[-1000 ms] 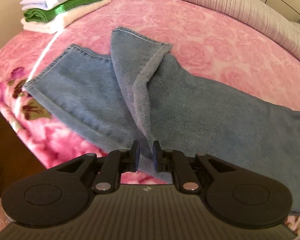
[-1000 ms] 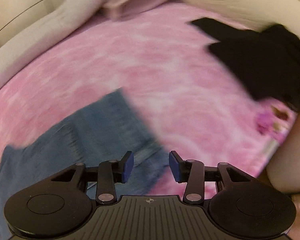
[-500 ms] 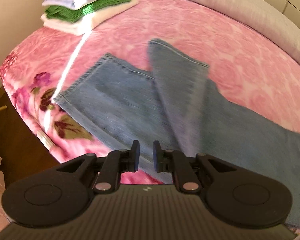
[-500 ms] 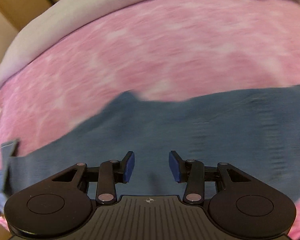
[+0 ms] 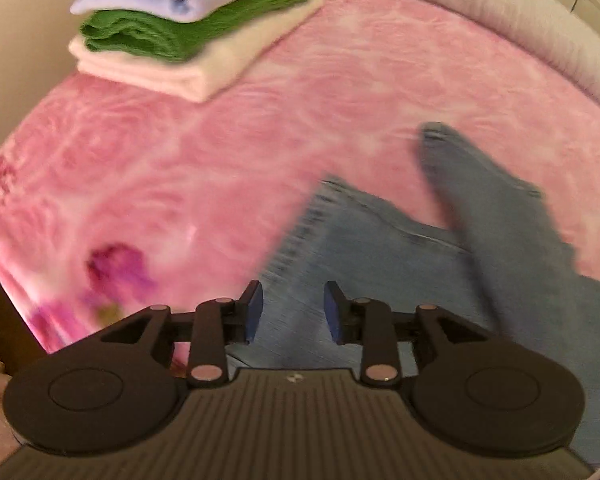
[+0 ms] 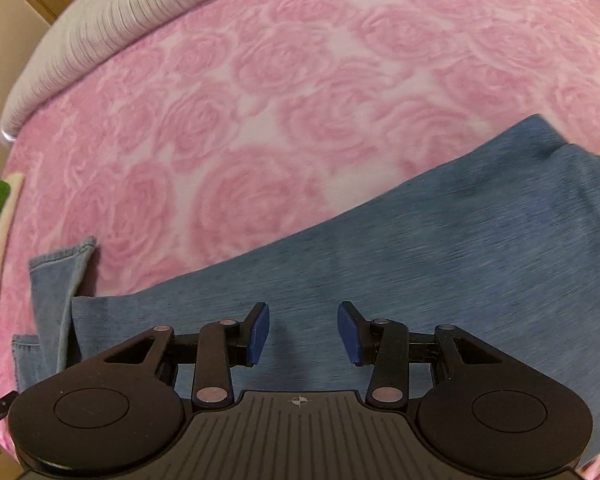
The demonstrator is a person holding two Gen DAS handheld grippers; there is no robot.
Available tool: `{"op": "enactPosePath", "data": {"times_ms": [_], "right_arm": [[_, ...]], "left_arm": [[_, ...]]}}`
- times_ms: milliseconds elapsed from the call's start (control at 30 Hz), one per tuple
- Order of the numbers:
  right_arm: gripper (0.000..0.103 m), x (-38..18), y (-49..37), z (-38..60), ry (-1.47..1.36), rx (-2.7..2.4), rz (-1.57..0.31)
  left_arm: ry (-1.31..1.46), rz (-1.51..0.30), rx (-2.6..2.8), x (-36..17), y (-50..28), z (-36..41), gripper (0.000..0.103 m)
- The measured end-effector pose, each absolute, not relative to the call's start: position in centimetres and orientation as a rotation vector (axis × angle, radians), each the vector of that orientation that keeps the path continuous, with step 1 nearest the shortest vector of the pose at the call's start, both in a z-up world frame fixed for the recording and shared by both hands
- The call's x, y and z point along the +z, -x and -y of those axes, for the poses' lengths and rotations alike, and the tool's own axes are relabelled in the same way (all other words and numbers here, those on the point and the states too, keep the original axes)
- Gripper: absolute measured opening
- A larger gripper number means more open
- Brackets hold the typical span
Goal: Fold clothes
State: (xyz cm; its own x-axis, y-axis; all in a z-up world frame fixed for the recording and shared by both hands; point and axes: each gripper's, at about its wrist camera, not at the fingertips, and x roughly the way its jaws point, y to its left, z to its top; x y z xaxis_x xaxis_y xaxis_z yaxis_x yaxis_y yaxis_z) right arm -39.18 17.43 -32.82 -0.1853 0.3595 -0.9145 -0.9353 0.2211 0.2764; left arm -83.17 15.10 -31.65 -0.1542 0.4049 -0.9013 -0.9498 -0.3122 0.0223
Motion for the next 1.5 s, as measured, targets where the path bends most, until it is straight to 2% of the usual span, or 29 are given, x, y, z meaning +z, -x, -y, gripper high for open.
{"op": "enactPosePath", "data": {"times_ms": [33,100,133,167,233,333,467,667,833,933,967,1000,1033,1133,1233,1267,1333,1500], "right_arm": [[0.043,-32.9,39.6,-17.5,0.639,1.303,-1.234],[0.043,-33.1,40.5,-17.7,0.639,1.287,-1.237],[0.043,-33.1,41.0,-17.9,0.641,1.283,-1.237],[0.043,-33.1,41.5,-18.0,0.644,1.283,-1.233],[0.043,-32.9,42.6,-18.3,0.645,1.294,-1.215],[0.043,-32.5,44.2,-19.0,0.623,1.335,-1.207],[0.043,-32.9,46.4,-20.2,0.571,1.409,-1.271],[0.043,-34.2,48.2,-22.2,0.381,1.443,-1.474],[0.043,-36.5,48.7,-23.3,0.143,1.416,-1.716],[0.043,-37.6,50.6,-24.9,0.191,1.406,-1.722],[0.014,-37.2,51.8,-25.3,0.229,1.462,-1.676],[0.002,-36.2,53.4,-25.6,0.276,1.558,-1.598],[0.000,-35.3,54.9,-25.9,0.323,1.650,-1.515],[0.000,-30.8,60.7,-24.1,0.465,2.051,-1.271],[0.002,-28.6,66.6,-20.1,0.683,2.343,-1.214],[0.015,-28.5,68.1,-18.7,0.773,2.359,-1.168],[0.032,-28.6,70.4,-16.1,0.937,2.357,-1.054],[0.033,-30.6,68.1,-12.3,1.180,2.138,-0.732]], "left_arm": [[1.053,-0.786,1.668,-32.2,83.9,-15.3,0.037],[1.081,-0.765,1.623,-32.9,84.6,-15.4,0.039],[1.094,-0.753,1.598,-33.2,84.9,-15.4,0.033],[1.082,-0.750,1.558,-33.2,84.9,-15.3,0.013],[1.054,-0.740,1.534,-32.4,84.9,-15.1,0.009],[1.029,-0.695,1.542,-31.1,85.3,-14.1,0.011],[1.096,-0.720,1.537,-32.9,86.2,-13.9,0.017],[1.247,-0.442,1.687,-29.8,92.3,-13.1,0.016],[1.362,-0.304,1.729,-28.9,97.1,-11.6,0.016],[1.410,-0.243,1.747,-28.7,98.9,-10.9,0.016],[1.425,-0.216,1.746,-28.5,99.3,-10.6,0.016],[1.440,-0.189,1.743,-28.3,99.7,-10.3,0.016],[1.455,-0.161,1.740,-28.1,100.1,-10.0,0.016],[1.463,-0.118,1.743,-27.2,100.7,-8.9,0.016],[1.480,-0.092,1.750,-26.8,101.1,-8.1,0.016],[1.489,-0.080,1.749,-26.7,101.2,-7.8,0.016],[1.508,-0.056,1.738,-26.6,101.2,-7.4,0.016],[1.569,-0.057,1.621,-27.5,99.0,-7.3,0.018]]}}
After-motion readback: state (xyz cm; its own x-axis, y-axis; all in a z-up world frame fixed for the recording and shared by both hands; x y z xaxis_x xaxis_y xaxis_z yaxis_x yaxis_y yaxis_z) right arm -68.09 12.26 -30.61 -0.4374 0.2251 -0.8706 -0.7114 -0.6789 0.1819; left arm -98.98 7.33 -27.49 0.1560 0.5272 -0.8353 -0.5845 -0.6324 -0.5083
